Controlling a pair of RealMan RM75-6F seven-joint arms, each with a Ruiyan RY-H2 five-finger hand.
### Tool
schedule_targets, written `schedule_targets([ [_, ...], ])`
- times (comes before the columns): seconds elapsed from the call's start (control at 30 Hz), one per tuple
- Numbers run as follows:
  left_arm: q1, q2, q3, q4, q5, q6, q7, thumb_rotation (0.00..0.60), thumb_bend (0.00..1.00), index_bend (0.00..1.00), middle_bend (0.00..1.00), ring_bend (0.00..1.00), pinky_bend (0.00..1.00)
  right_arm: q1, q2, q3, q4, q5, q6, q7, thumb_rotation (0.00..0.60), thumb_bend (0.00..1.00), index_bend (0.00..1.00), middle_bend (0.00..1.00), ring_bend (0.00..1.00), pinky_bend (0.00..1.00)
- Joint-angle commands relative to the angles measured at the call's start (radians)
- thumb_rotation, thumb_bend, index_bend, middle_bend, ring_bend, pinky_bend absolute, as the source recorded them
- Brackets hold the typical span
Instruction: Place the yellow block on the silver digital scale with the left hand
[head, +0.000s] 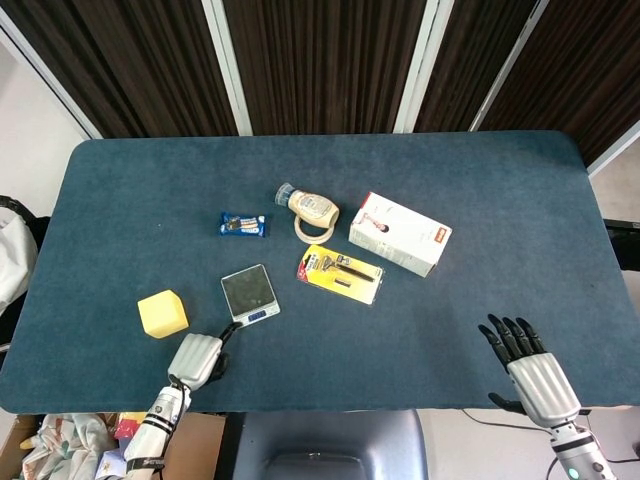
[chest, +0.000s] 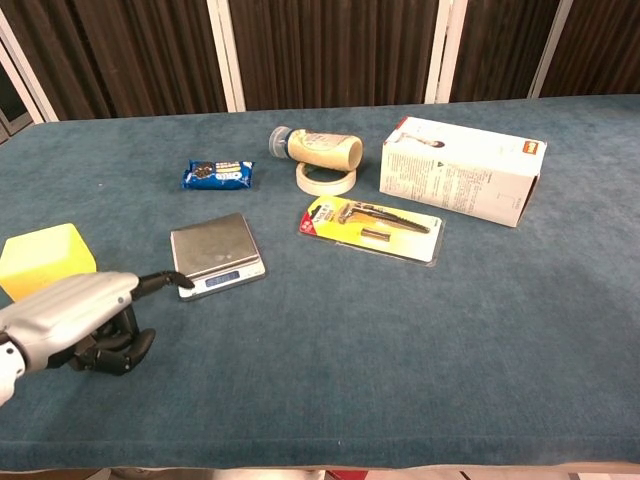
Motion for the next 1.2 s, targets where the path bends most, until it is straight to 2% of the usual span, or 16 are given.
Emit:
schedule_targets([
  [0.03, 0.022, 0.043, 0.008, -0.048, 0.128, 0.098, -0.093, 0.6, 0.62, 0.06, 1.0, 1.0, 1.0, -0.002, 0.002, -0.001, -0.001, -0.003, 0.004, 0.003, 0.6, 0.14, 0.0, 0.0, 0.0, 0.0],
  [0.23, 0.076, 0.161, 0.057, -0.143, 0.325, 0.27, -0.173, 0.6, 0.59, 0.01, 0.98, 1.0, 1.0, -0.004, 0.005, -0.005, 0.0, -0.014, 0.011, 0.009, 0.6, 0.14, 0.0, 0.0, 0.0, 0.0],
  [0.3, 0.115, 0.21, 0.084, -0.137, 0.41, 0.368, -0.206, 0.6, 0.56, 0.02, 0.9, 0.98, 1.0, -0.006, 0.006, -0.006, 0.0, -0.017, 0.015, 0.008, 0.6, 0.14, 0.0, 0.0, 0.0, 0.0],
  [0.33, 0.132, 0.232, 0.096, -0.127, 0.436, 0.405, -0.219, 0.6, 0.54, 0.03, 0.8, 0.91, 0.98, -0.007, 0.007, -0.006, -0.001, -0.018, 0.017, 0.009, 0.6, 0.14, 0.0, 0.0, 0.0, 0.0],
  [0.37, 0.154, 0.264, 0.113, -0.11, 0.458, 0.443, -0.246, 0.6, 0.52, 0.03, 0.69, 0.78, 0.9, -0.008, 0.008, -0.007, 0.0, -0.019, 0.021, 0.008, 0.6, 0.14, 0.0, 0.0, 0.0, 0.0],
  [0.4, 0.171, 0.288, 0.125, -0.098, 0.461, 0.463, -0.272, 0.6, 0.5, 0.03, 0.59, 0.65, 0.79, -0.01, 0.008, -0.006, 0.0, -0.02, 0.024, 0.007, 0.6, 0.14, 0.0, 0.0, 0.0, 0.0],
  [0.47, 0.21, 0.34, 0.143, -0.062, 0.448, 0.505, -0.34, 0.6, 0.46, 0.01, 0.35, 0.33, 0.42, -0.012, 0.007, -0.006, 0.0, -0.019, 0.026, 0.004, 0.6, 0.14, 0.0, 0.0, 0.0, 0.0],
  [0.53, 0.238, 0.357, 0.14, -0.018, 0.424, 0.537, -0.406, 0.6, 0.43, 0.0, 0.18, 0.13, 0.2, -0.013, 0.003, -0.005, 0.0, -0.016, 0.024, -0.004, 0.6, 0.14, 0.0, 0.0, 0.0, 0.0],
  [0.6, 0.254, 0.353, 0.121, 0.047, 0.39, 0.547, -0.458, 0.6, 0.41, 0.0, 0.05, 0.02, 0.1, -0.012, -0.003, -0.004, -0.002, -0.011, 0.017, -0.016, 0.6, 0.14, 0.0, 0.0, 0.0, 0.0],
  [0.67, 0.24, 0.34, 0.095, 0.098, 0.353, 0.506, -0.487, 0.6, 0.4, 0.0, 0.01, 0.0, 0.06, -0.01, -0.009, -0.003, -0.003, -0.007, 0.008, -0.032, 0.6, 0.14, 0.0, 0.0, 0.0, 0.0],
  [0.77, 0.19, 0.324, 0.053, 0.141, 0.288, 0.389, -0.524, 0.6, 0.37, 0.0, 0.0, 0.0, 0.01, -0.006, -0.016, -0.006, -0.006, -0.006, -0.007, -0.045, 0.6, 0.14, 0.0, 0.0, 0.0, 0.0],
  [0.93, 0.107, 0.267, -0.009, 0.2, 0.219, 0.234, -0.585, 0.6, 0.34, 0.0, 0.0, 0.0, 0.0, -0.001, -0.014, -0.008, -0.01, -0.007, -0.016, -0.037, 0.6, 0.14, 0.0, 0.0, 0.0, 0.0],
  [1.2, 0.035, 0.208, -0.008, 0.227, 0.179, 0.053, -0.58, 0.6, 0.33, 0.0, 0.0, 0.0, 0.0, -0.001, -0.01, 0.002, -0.007, 0.011, -0.015, -0.028, 0.6, 0.14, 0.0, 0.0, 0.0, 0.0],
])
